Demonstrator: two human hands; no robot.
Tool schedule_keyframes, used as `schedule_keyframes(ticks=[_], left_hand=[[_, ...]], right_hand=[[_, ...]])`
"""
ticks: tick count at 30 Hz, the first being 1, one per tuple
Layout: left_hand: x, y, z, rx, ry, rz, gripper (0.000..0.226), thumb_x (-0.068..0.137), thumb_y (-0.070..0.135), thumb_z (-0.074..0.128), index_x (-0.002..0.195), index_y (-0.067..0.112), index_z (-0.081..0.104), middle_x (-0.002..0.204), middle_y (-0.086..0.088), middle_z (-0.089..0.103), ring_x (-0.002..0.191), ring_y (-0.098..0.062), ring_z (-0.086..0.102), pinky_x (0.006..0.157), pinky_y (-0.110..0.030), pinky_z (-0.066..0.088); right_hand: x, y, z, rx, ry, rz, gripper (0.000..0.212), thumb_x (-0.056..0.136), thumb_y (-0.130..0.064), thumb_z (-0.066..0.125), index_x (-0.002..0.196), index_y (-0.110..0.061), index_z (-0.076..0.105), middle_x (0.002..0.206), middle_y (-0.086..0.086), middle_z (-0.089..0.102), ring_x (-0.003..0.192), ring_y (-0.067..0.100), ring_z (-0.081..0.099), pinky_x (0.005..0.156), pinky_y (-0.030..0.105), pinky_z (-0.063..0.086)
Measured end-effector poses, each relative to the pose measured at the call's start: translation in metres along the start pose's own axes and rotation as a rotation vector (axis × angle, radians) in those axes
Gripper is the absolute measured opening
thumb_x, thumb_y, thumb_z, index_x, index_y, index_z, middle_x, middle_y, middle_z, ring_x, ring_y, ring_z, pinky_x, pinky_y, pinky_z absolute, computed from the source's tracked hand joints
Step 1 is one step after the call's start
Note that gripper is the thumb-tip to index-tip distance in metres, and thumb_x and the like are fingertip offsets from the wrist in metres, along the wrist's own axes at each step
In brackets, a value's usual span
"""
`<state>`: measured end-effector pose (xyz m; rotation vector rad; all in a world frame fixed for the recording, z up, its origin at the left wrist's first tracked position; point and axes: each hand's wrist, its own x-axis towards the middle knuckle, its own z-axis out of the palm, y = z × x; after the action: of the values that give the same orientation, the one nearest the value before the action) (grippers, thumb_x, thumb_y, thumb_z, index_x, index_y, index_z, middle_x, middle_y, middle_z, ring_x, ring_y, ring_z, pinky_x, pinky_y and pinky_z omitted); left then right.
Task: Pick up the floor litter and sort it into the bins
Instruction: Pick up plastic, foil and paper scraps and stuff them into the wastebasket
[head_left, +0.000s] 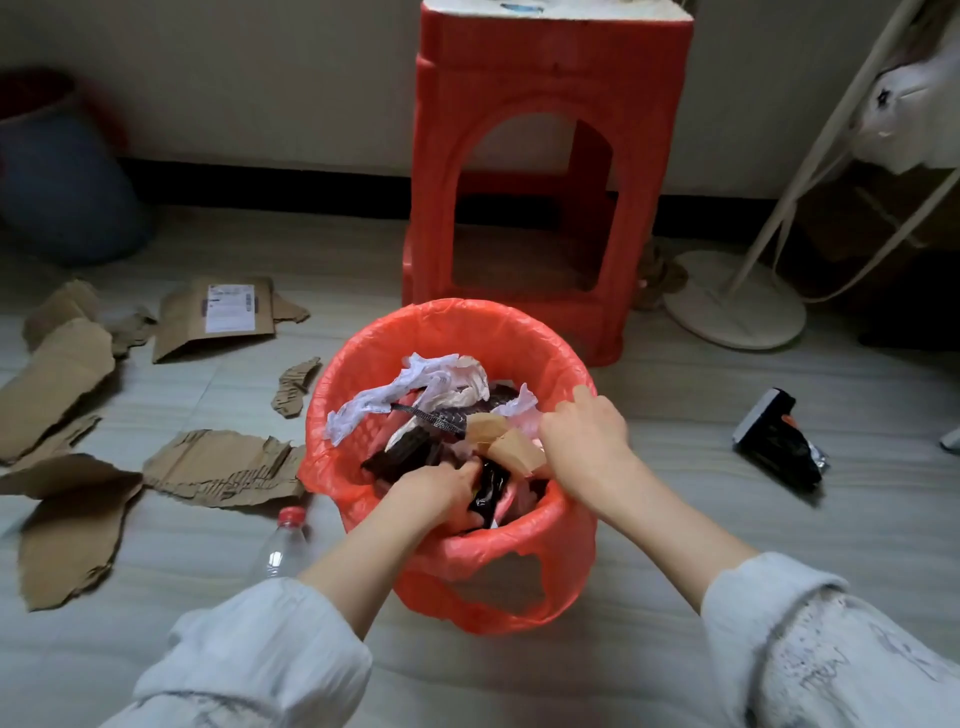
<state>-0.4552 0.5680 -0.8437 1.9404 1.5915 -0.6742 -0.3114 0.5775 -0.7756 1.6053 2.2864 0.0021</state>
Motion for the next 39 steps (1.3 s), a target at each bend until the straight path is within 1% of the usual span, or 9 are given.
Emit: schedule_keyframes(ticks=[4,7,10,14,18,21,23,25,39], left_hand=[[-0.007,-0.007,-0.002,-0.04,0.013,0.022,0.057,0.091,0.037,0.048,0.139,0.017,0.022,0.135,-0.016,0.045,0.119,-0.035,0.049,0.098,-0.042,0.042],[-0.019,-0.019,-0.007,-0.082,0.041,0.072,0.043,0.095,0.034,0.039,0.136,0.024,0.03,0.131,-0.013,0.052,0.115,-0.033,0.052,0.095,-0.042,0.043],[-0.033,-0.024,-0.011,-0.085,0.065,0.124,0.043,0.097,0.028,0.036,0.14,0.031,0.035,0.136,-0.008,0.051,0.121,-0.03,0.049,0.099,-0.039,0.041],[-0.053,-0.029,-0.021,-0.169,0.489,0.155,0.033,0.085,0.008,0.046,0.11,0.021,0.064,0.11,-0.008,0.061,0.098,-0.029,0.058,0.079,-0.038,0.049],[-0.052,-0.039,-0.026,0.103,1.012,0.111,0.03,0.069,0.01,0.056,0.098,0.014,0.062,0.099,-0.012,0.056,0.092,-0.035,0.055,0.068,-0.041,0.046],[-0.039,-0.045,-0.022,-0.036,0.568,0.033,0.084,0.082,0.034,0.06,0.148,0.018,0.011,0.153,-0.022,0.007,0.141,-0.042,0.008,0.11,-0.049,0.023],[-0.029,-0.049,-0.023,-0.086,0.187,-0.028,0.112,0.078,0.048,0.066,0.145,0.024,-0.021,0.151,-0.015,-0.027,0.141,-0.036,-0.017,0.115,-0.051,0.013],[-0.013,-0.053,-0.019,-0.098,0.041,-0.067,0.126,0.071,0.048,0.074,0.141,0.026,-0.028,0.148,-0.013,-0.035,0.142,-0.034,-0.016,0.113,-0.052,0.018],[-0.015,-0.056,-0.03,-0.181,0.016,-0.104,0.118,0.073,0.045,0.073,0.147,0.022,-0.016,0.153,-0.011,-0.024,0.143,-0.033,0.01,0.112,-0.047,0.026]], right_hand=[[-0.003,-0.009,-0.019,0.169,-0.019,0.023,0.037,0.093,-0.003,0.039,0.129,-0.003,0.051,0.125,0.012,0.058,0.119,0.03,0.051,0.087,0.035,0.044],[-0.003,-0.009,-0.023,0.507,0.324,0.063,0.026,0.089,-0.006,0.046,0.109,-0.002,0.063,0.109,0.015,0.063,0.107,0.032,0.057,0.082,0.035,0.041],[0.008,-0.016,-0.017,0.763,0.513,-0.003,0.034,0.084,-0.006,0.054,0.118,-0.005,0.06,0.118,0.015,0.06,0.115,0.032,0.052,0.1,0.036,0.037],[0.013,-0.034,0.009,0.411,-0.043,-0.178,0.077,0.092,-0.045,0.048,0.15,-0.021,0.005,0.157,0.013,0.006,0.145,0.035,-0.001,0.118,0.047,0.004],[0.027,-0.043,0.028,0.342,-0.248,-0.171,0.085,0.091,-0.057,0.04,0.15,-0.018,-0.008,0.155,0.017,-0.017,0.144,0.03,-0.019,0.119,0.042,-0.005],[0.038,-0.049,0.034,0.329,-0.311,-0.174,0.093,0.088,-0.064,0.04,0.15,-0.013,-0.007,0.156,0.019,-0.014,0.144,0.032,-0.017,0.119,0.042,-0.005],[0.04,-0.047,0.037,0.334,-0.359,-0.19,0.095,0.087,-0.063,0.042,0.149,-0.012,-0.009,0.156,0.016,-0.015,0.144,0.03,-0.016,0.119,0.041,-0.005],[0.047,-0.044,0.04,0.357,-0.406,-0.185,0.095,0.088,-0.06,0.045,0.149,-0.014,-0.012,0.157,0.014,-0.015,0.145,0.029,-0.014,0.118,0.039,-0.003],[0.031,-0.044,0.013,0.365,-0.232,-0.182,0.078,0.094,-0.046,0.044,0.151,-0.013,0.002,0.157,0.016,-0.01,0.146,0.029,-0.006,0.118,0.039,0.002]])
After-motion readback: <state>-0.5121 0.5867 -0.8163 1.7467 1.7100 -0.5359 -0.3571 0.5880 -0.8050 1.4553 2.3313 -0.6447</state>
